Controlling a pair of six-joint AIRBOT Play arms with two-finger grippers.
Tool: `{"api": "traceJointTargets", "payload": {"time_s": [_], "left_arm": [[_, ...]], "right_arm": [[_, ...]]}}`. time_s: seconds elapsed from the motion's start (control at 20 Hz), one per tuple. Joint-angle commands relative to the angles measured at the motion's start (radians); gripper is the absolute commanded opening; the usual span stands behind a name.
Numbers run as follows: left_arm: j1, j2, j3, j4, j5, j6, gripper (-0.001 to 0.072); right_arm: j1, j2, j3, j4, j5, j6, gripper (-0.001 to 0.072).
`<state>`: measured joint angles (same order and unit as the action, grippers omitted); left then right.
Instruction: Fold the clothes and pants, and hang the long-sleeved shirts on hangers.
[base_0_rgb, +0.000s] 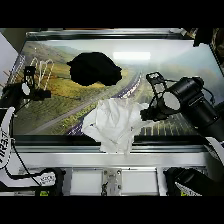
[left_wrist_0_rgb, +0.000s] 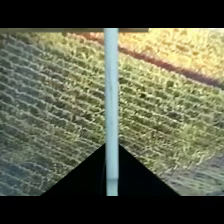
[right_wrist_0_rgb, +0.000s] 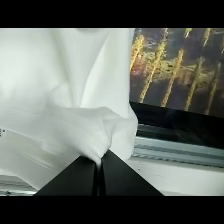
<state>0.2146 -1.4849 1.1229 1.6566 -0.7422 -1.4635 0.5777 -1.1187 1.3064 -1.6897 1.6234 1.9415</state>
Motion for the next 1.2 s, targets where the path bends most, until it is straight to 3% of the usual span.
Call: {"api": "traceJointTargets", "payload": {"time_s": [0.0, 0.35, 0.7, 0.8, 0.85, 1.15], "left_arm": [[0.014, -0.040, -0.060, 0.000, 0.027, 0.001, 0.0015], [0.014, -0.175, -0.021, -0.003, -0.016, 0.001, 0.0015], [0.014, -0.177, -0.020, -0.003, -0.018, 0.001, 0.0020], [0.014, -0.177, -0.020, -0.003, -0.016, -0.009, 0.0466], [0.014, -0.177, -0.020, -0.003, -0.018, -0.013, 0.0500], [0.014, -0.143, -0.020, -0.003, 0.011, -0.018, 0.0500]], "right_arm": [[0.000, 0.000, 0.000, 0.000, 0.000, 0.000, 0.0016], [0.000, -0.001, 0.000, 0.000, 0.000, 0.000, 0.0016], [0.000, 0.000, 0.000, 0.000, 0.000, 0.000, 0.0016], [0.000, -0.001, 0.000, 0.000, 0.000, 0.000, 0.0016], [0.000, 0.000, 0.000, 0.000, 0.000, 0.000, 0.0016], [0.000, 0.000, 0.000, 0.000, 0.000, 0.000, 0.0016]]}}
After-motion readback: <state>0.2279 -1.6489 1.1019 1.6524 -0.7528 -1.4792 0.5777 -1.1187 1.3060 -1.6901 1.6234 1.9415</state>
